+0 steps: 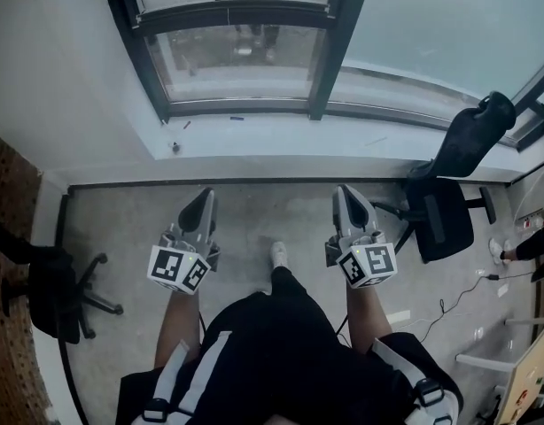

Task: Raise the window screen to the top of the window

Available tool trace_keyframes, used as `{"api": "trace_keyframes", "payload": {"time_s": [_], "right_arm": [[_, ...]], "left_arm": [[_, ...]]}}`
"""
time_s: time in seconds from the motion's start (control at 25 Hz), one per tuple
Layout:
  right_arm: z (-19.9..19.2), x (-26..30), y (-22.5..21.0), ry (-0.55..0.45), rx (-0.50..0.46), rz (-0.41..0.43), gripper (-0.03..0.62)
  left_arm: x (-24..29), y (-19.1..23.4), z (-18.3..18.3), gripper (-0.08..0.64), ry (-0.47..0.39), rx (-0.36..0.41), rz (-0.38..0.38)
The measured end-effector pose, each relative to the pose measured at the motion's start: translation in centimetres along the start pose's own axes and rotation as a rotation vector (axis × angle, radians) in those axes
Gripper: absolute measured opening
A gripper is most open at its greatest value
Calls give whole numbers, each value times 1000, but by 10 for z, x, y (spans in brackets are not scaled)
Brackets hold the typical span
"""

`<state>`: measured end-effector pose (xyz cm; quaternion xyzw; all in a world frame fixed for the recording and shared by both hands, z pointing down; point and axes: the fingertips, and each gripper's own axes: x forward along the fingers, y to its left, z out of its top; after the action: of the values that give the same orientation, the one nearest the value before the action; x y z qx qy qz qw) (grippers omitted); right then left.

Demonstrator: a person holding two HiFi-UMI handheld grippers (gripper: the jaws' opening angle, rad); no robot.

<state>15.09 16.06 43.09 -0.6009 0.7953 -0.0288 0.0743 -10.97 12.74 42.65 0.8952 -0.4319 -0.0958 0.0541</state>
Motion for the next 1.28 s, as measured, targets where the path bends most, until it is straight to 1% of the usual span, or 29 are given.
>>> {"api": "trace_keyframes", "payload": {"time_s": [0.16, 0.32, 0.44, 0.52, 0.6, 0.68, 0.76, 1.0, 1.16, 1.28], "right_arm": [[2, 50, -32, -32, 1, 17, 5], [1, 106, -61, -39, -10, 50, 5], [4, 147, -76, -38, -2, 91, 5], [7, 172, -84, -39, -3, 123, 5], [8, 191, -91, -40, -11, 150, 6], [6, 208, -98, -35, -17, 168, 5], [0, 224, -105, -18, -11, 181, 6], [-21, 268, -107, 15, 41, 206, 5], [-29, 304, -100, 7, 64, 208, 5], [-42, 333, -97, 34, 70, 191, 5]], "left_arm": [[41, 20, 8, 3, -32, 5, 32], [86, 44, 17, 3, -68, 11, 53], [118, 53, 31, 3, -124, 21, 30], [139, 53, 35, 5, -139, 37, 6], [157, 55, 34, 6, -139, 36, 6], [172, 61, 29, 38, -136, 7, 20], [184, 68, 22, 38, -120, -18, 25], [217, 91, 16, 38, -99, 11, 28], [239, 127, 7, 35, -90, 20, 52], [261, 161, 2, 34, -79, 11, 45]]}}
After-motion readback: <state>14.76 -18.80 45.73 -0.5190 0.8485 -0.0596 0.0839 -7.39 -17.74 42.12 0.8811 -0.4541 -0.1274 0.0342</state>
